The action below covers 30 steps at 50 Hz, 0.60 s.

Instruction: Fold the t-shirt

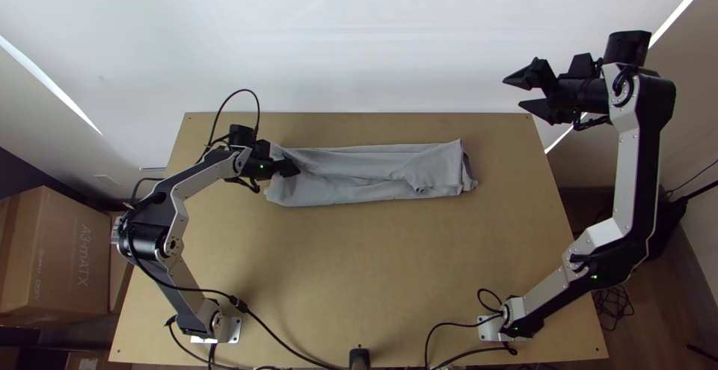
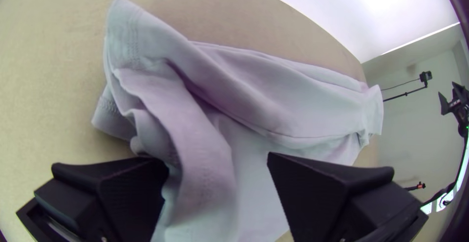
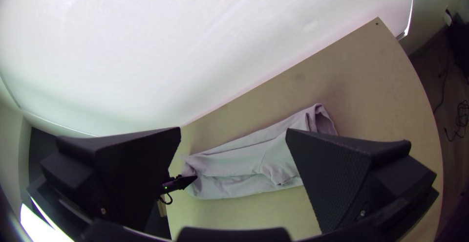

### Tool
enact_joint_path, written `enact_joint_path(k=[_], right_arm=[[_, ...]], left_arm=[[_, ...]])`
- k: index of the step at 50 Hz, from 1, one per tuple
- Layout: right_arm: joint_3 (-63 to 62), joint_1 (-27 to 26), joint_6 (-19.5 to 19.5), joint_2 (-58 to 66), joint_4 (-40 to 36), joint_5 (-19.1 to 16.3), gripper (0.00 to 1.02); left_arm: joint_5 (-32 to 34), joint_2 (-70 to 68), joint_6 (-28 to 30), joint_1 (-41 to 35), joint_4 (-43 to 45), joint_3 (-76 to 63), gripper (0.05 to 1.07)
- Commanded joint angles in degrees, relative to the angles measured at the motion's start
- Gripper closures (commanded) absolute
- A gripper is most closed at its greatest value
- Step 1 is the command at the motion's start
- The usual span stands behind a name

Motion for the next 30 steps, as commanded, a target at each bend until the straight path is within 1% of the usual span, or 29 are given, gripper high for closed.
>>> enact_joint_path(k=[1,2,3,4,11,16,23,27,30], right_arm=[[-2.15,-0.74,0.64,-2.42,-0.34,-0.48,0.03],[-2.42,-0.83,0.64,-2.6,-0.34,-0.48,0.03],[-2.77,-0.83,0.64,-2.86,-0.34,-0.48,0.03],[-3.03,-0.83,0.56,-3.04,-0.34,-0.48,0.03],[-5.14,-0.91,0.2,-4.0,-0.34,-0.48,0.03],[-6.11,-0.83,-0.15,-4.53,-0.34,-0.48,0.03],[-6.72,-0.83,-0.41,-4.71,-0.34,-0.48,0.03],[-7.16,-0.83,-0.59,-4.71,-0.34,-0.48,0.03],[-7.42,-0.83,-0.68,-4.79,-0.34,-0.48,0.03]], left_arm=[[-0.58,0.7,-3.23,0.73,3.13,-2.94,0.75],[-0.58,0.09,-3.93,1.08,5.15,-4.0,0.87],[-0.66,-0.7,-4.72,1.52,7.44,-5.14,1.01],[-0.84,-1.32,-5.16,1.87,8.93,-6.02,1.06],[-0.66,-3.52,-4.02,5.74,9.11,-8.66,1.05],[0.13,-5.54,-2.17,10.13,8.75,-10.42,1.05],[1.53,-8.35,2.4,17.87,5.68,-11.03,1.05],[1.97,-9.67,6.0,22.79,2.87,-10.59,1.05],[3.38,-10.63,8.11,26.39,1.2,-10.15,1.05]])
